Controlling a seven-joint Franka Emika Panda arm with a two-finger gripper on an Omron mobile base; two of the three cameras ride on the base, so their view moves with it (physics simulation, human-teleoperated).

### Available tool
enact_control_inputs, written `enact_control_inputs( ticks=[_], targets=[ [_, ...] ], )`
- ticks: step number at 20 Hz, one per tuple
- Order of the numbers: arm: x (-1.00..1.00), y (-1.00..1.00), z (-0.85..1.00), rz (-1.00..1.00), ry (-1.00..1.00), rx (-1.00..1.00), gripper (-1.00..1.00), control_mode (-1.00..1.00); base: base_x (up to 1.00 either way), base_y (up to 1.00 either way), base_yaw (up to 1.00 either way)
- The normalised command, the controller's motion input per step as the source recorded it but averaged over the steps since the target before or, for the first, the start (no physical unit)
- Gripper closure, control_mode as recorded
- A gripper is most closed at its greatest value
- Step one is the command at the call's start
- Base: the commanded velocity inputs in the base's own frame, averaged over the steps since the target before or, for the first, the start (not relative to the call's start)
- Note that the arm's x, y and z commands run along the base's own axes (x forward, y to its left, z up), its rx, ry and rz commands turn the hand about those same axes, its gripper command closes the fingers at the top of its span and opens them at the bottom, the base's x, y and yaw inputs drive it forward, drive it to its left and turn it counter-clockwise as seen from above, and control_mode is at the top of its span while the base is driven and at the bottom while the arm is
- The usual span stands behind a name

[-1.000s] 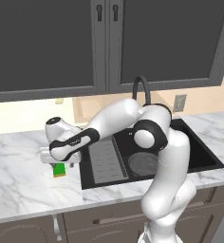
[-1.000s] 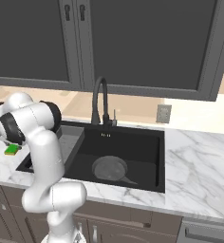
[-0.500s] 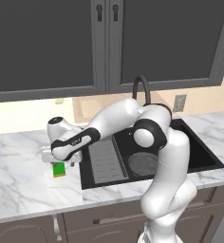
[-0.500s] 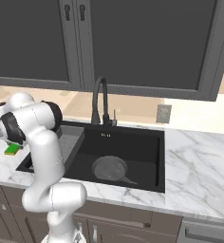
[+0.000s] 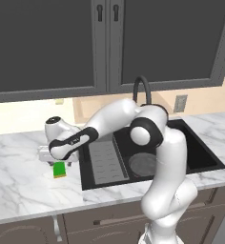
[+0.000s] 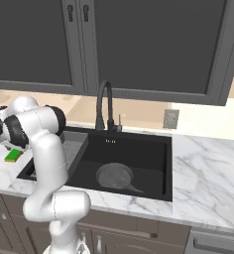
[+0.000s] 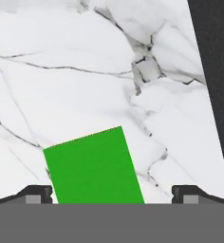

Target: Pick the pan and sponge and place them into the sink. Then turn on the water.

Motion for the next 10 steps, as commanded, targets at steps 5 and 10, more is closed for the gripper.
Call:
enact_control_inputs(
  ticks=[5,10],
  targets=[
    [0.00,0.19,0.01,0.00,0.00,0.00,-1.00,-1.00,0.00,0.00,0.00],
    [0.00,0.02,-0.01,0.00,0.00,0.00,-1.00,-1.00,0.00,0.00,0.00]
  ],
)
